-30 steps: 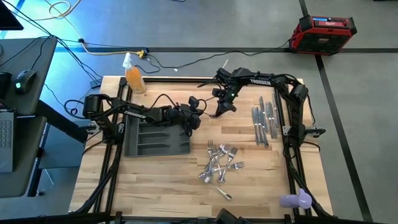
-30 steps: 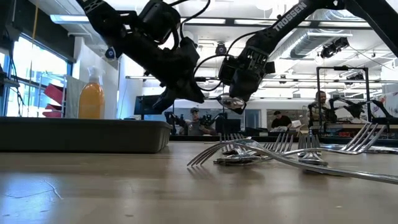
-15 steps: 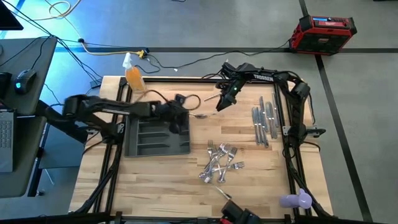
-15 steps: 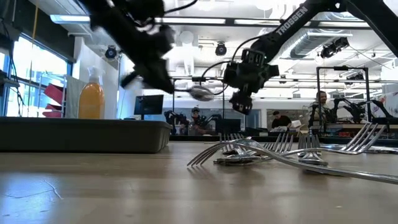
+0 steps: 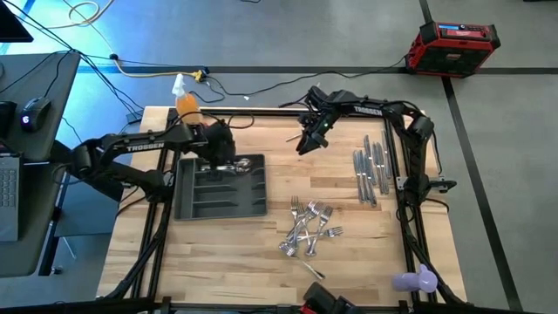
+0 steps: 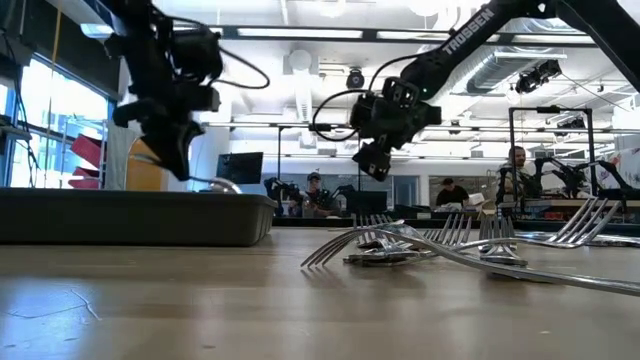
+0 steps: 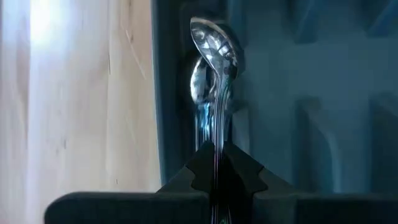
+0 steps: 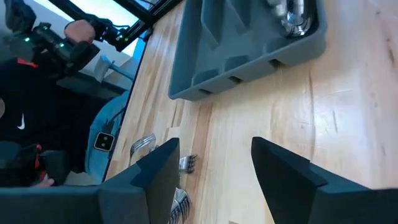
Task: Sort silverware
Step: Put the silver spoon into the black silverware tray
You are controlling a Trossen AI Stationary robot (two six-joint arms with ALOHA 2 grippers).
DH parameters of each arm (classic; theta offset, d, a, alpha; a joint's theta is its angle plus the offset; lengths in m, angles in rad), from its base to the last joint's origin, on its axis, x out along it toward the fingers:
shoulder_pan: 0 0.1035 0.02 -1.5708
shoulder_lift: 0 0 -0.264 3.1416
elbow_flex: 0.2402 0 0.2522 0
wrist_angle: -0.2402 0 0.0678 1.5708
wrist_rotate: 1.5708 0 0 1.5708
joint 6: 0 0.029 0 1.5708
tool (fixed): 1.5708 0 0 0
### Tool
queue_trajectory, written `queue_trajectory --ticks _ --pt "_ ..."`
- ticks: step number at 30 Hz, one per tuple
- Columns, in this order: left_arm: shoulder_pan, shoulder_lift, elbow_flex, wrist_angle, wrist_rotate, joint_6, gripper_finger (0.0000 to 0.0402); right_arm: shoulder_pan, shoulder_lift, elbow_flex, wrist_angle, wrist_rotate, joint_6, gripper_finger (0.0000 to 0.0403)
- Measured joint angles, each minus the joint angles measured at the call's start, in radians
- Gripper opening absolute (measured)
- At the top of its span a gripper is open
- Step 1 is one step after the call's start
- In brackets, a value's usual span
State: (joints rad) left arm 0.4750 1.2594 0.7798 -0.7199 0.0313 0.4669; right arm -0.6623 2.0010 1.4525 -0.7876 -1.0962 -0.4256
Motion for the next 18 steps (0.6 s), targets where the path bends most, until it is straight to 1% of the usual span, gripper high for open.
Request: queue_trajectory --ticks 2,4,8,12,18 --pt "0.024 0.002 -0.019 0.029 0.011 0.016 0.0 0.006 0.0 0.0 0.0 0.0 -0.001 0.0188" --pt "0.042 0.003 -0.018 0.04 0.048 0.014 0.0 0.01 0.0 0.0 0.0 0.0 -0.001 0.0188" --pt "0.077 0.003 -0.018 0.034 0.086 -0.021 0.0 0.011 0.0 0.0 -0.001 0.0 -0.001 0.0188" --pt "0.114 0.009 -0.018 0.005 0.174 -0.045 0.0 0.011 0.0 0.0 -0.009 0.002 -0.001 0.0188" --pt "0.142 0.065 -0.018 -0.022 0.178 -0.073 0.0 0.011 0.0 0.0 -0.009 0.005 0.007 0.0188"
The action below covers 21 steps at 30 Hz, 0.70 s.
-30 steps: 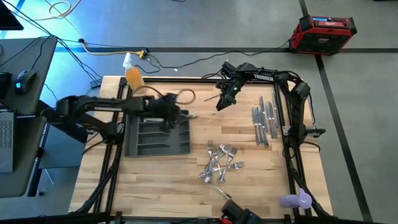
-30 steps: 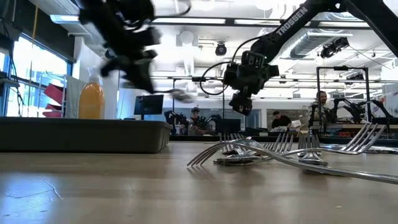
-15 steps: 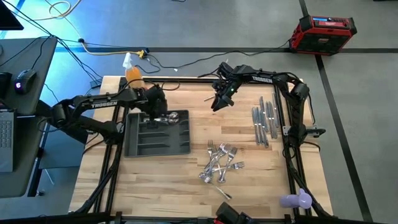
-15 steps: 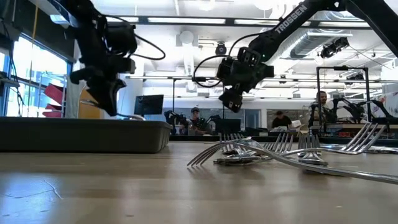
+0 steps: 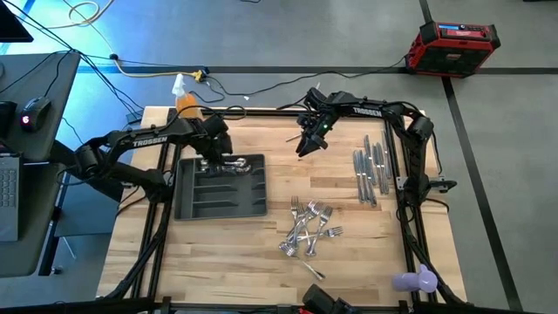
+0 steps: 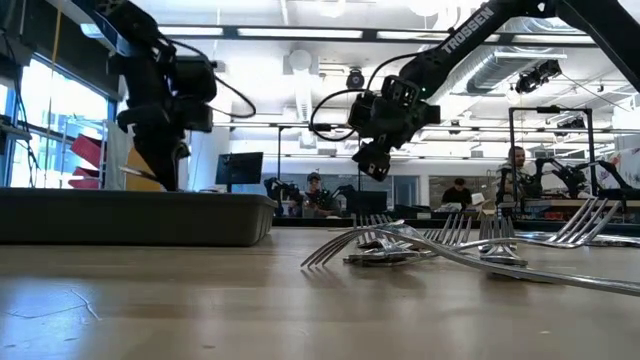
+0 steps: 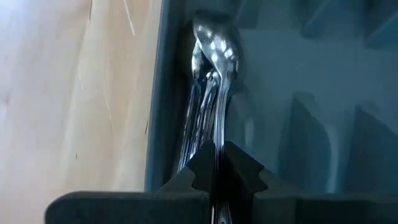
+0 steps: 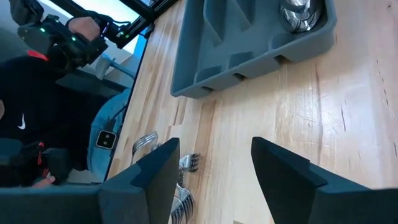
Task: Sort silverware
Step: Put the silver spoon into the black silverware tray
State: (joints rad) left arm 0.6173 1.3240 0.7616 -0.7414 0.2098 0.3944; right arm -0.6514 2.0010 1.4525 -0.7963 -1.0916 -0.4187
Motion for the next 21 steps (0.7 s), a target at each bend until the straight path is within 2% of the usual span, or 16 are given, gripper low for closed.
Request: queue_trajectory --ticks 7,15,18,21 --pt "0.0 0.078 0.0 0.009 -0.037 -0.049 0.0018 0.017 0.0 0.0 -0.001 0.014 0.001 0.0187" --pt "-0.001 0.059 0.036 -0.007 -0.098 -0.047 0.0093 0.032 0.0 0.0 -0.002 0.094 0.0 0.0187" --pt "-0.008 0.032 0.081 -0.045 -0.197 -0.042 0.0113 0.032 0.0 0.0 -0.002 0.165 0.0 0.0187" --pt "-0.029 -0.014 0.134 -0.053 -0.307 -0.044 0.0121 0.032 0.0 0.0 0.008 0.327 -0.026 0.0187"
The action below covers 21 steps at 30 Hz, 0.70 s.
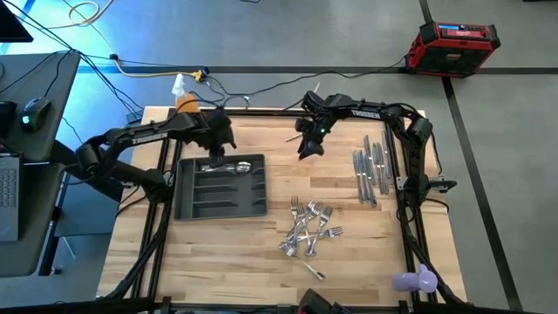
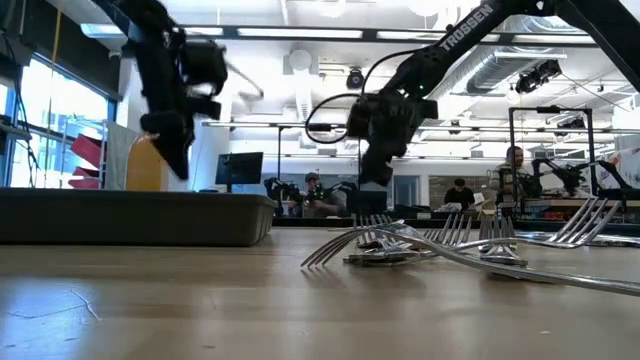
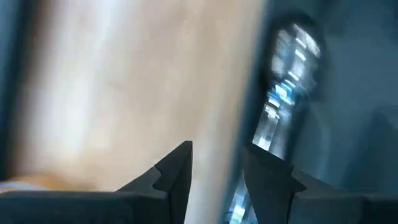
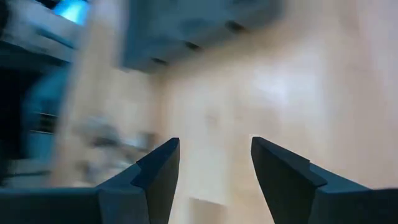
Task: Sort silverware
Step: Put the silver spoon into the black silverware tray
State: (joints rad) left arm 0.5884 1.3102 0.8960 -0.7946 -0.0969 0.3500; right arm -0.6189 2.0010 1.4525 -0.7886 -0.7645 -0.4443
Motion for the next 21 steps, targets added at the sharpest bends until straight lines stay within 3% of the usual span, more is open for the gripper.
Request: queue_trajectory --ticks 3,8,12,21 --pt "-0.034 -0.059 0.028 0.059 -0.068 -0.016 0.0121 0.0 0.0 0.0 0.045 0.194 -0.066 0.0187" --pt "-0.092 -0.168 0.023 0.185 -0.04 -0.064 0.0118 0.0 0.002 0.0 0.162 0.553 -0.176 0.0187" --pt "-0.134 -0.221 -0.004 0.231 0.007 -0.106 0.0117 -0.019 0.02 0.0 0.158 0.587 -0.309 0.0187" --pt "-0.199 -0.236 -0.103 0.331 0.04 -0.138 0.0117 -0.077 0.074 0.0 0.176 0.645 -0.405 0.0187"
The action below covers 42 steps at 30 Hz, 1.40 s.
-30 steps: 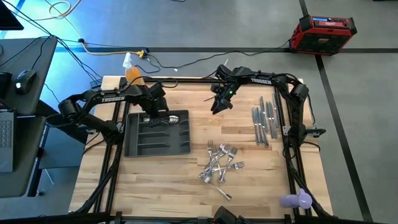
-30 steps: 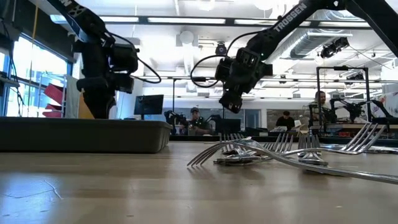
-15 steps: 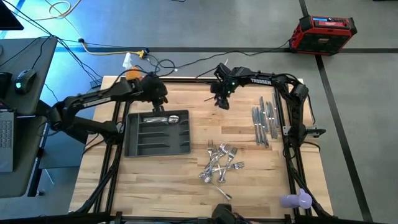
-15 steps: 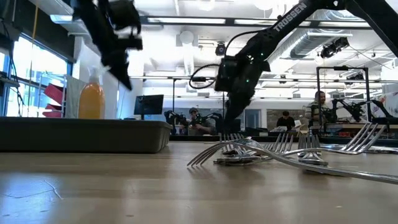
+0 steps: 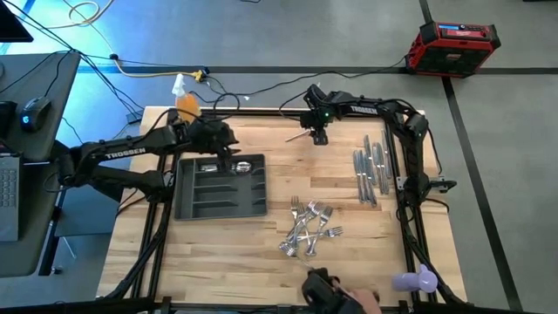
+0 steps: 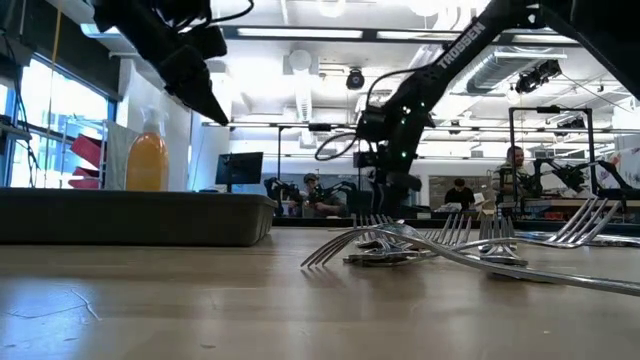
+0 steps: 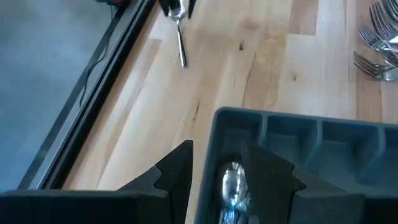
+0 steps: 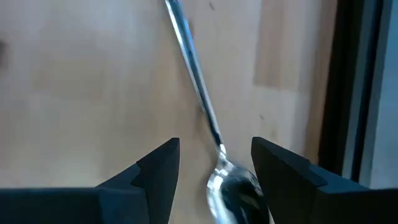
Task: Sort silverware
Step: Put the silver spoon into the black silverware tray
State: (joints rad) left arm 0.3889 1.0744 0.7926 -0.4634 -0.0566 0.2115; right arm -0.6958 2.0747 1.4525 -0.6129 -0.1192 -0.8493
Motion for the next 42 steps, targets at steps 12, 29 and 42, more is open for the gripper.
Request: queue_trajectory --ticks 12,29,42 --pt "-0.011 0.0 -0.027 0.029 0.0 0.0 0.0117 -0.018 0.042 0.001 0.009 -0.017 0.002 0.0096" --pt "-0.021 0.017 -0.027 0.116 0.001 0.013 0.0117 0.018 0.051 0.067 -0.178 -0.211 0.178 0.0002" --pt "-0.167 0.218 -0.187 0.859 -0.009 0.517 0.0117 -0.013 0.047 0.188 -0.261 -0.926 0.459 0.0"
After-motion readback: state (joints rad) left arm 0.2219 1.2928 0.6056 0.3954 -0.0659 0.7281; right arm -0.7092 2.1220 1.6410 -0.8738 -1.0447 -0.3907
